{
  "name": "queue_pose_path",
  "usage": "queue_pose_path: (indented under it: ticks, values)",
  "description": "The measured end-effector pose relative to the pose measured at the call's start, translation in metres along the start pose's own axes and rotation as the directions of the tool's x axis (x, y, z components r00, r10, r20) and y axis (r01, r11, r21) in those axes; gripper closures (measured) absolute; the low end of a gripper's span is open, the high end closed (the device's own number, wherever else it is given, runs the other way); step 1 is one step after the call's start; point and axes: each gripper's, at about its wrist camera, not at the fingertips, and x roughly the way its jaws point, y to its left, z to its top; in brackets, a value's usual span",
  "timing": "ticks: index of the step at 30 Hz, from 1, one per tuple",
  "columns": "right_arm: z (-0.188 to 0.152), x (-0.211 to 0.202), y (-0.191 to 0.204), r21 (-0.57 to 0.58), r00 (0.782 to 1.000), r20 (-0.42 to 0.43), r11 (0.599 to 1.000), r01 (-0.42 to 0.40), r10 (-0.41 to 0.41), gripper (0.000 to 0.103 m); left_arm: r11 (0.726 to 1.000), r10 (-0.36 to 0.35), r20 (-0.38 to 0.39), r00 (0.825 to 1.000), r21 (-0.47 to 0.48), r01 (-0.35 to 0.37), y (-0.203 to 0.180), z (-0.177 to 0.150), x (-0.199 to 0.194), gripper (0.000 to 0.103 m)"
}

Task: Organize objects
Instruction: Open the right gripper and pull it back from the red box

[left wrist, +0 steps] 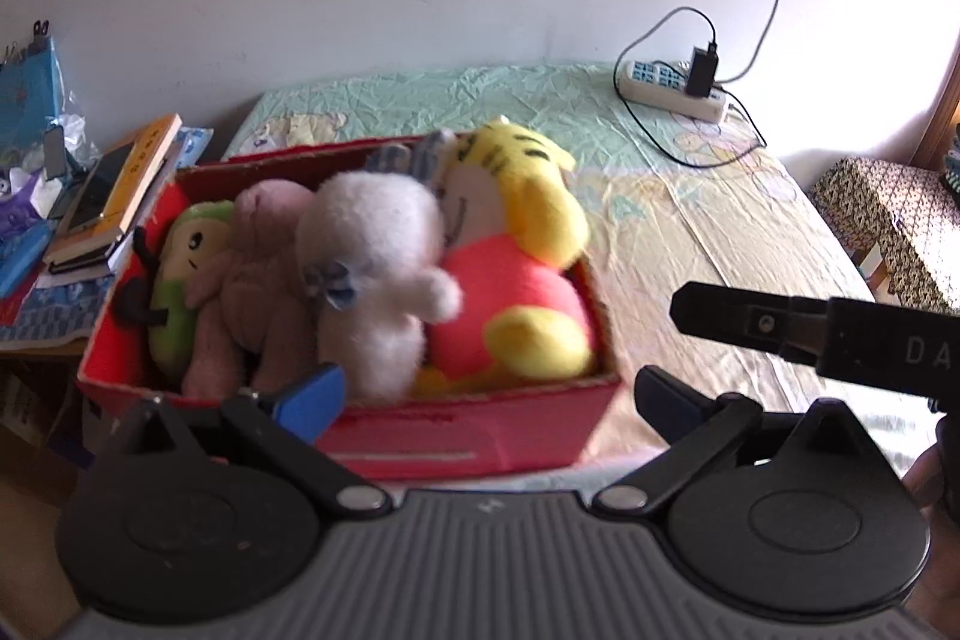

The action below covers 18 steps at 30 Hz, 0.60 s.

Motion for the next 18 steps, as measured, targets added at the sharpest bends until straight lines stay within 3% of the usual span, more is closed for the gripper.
queue_pose_path:
  ticks: [5, 10, 18]
  values:
    - [-0.012, -0.019, -0.025, 0.015, 0.995, -0.013, 0.995, 0.096, -0.096, 0.045, 0.999, -0.015, -0.036, 0.999, 0.037, 0.017, -0.041, -0.019, 0.007, 0.001]
    - [-0.018, -0.04, -0.05, 0.05, 0.98, -0.025, 0.979, 0.196, -0.195, 0.045, 0.995, -0.076, -0.101, 0.992, 0.052, 0.081, -0.077, -0.03, 0.017, 0.001]
    - [-0.029, -0.056, -0.075, 0.11, 0.951, -0.057, 0.945, 0.308, -0.303, 0.043, 0.992, -0.018, -0.14, 0.99, 0.12, 0.035, -0.112, -0.039, 0.023, 0.001]
